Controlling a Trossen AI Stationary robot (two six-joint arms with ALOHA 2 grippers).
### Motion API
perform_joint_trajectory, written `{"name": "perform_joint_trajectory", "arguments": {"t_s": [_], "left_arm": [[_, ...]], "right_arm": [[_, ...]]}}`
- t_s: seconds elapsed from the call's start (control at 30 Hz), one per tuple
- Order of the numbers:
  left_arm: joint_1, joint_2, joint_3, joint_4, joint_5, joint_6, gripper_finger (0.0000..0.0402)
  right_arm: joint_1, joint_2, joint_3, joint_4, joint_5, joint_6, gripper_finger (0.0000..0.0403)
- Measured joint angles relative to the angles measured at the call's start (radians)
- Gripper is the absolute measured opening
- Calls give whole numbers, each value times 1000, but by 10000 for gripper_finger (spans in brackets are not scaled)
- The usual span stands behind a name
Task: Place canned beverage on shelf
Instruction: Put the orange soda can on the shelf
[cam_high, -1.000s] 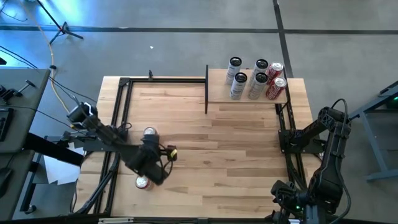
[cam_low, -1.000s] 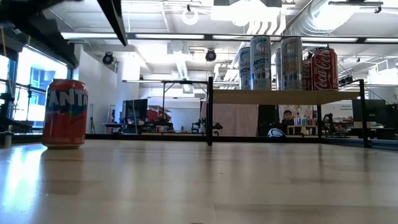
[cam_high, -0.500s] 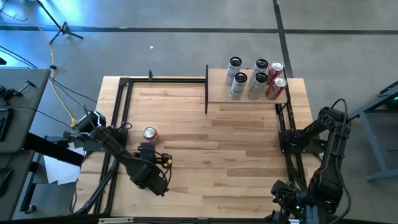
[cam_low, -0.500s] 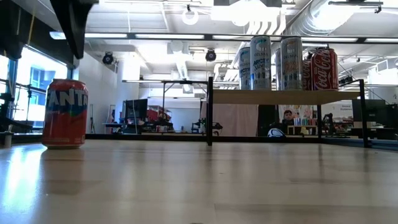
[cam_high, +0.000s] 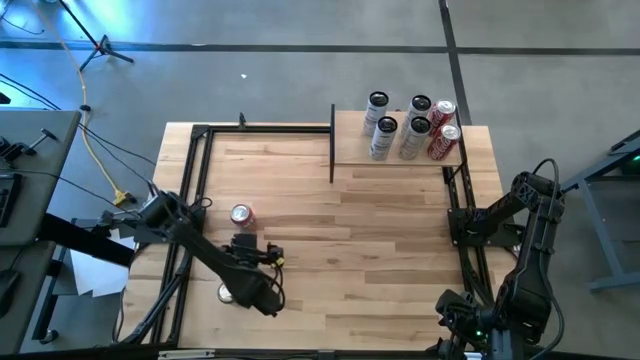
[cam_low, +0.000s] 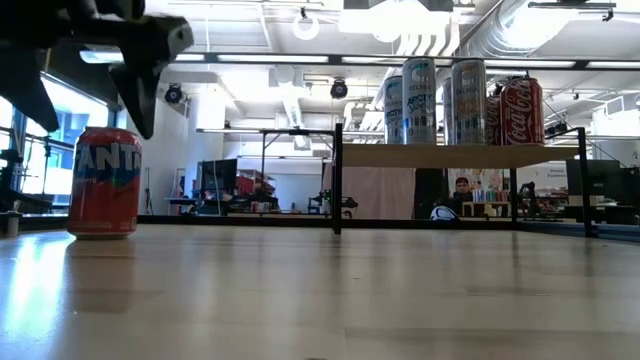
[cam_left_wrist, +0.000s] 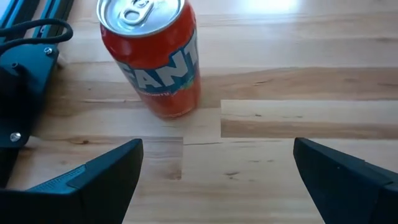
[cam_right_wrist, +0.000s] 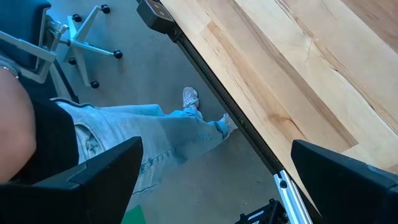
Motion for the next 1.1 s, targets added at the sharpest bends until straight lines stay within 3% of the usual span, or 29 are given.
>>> {"name": "perform_joint_trajectory", "arguments": {"t_s": [0.3,1.1], "left_arm": [[6,44,0,0,-9,-142,393],[19,-24,0,1,-71,-144,393]], "right_arm": [[0,0,0,0,0,0,399],[0,0,0,0,0,0,399]]}}
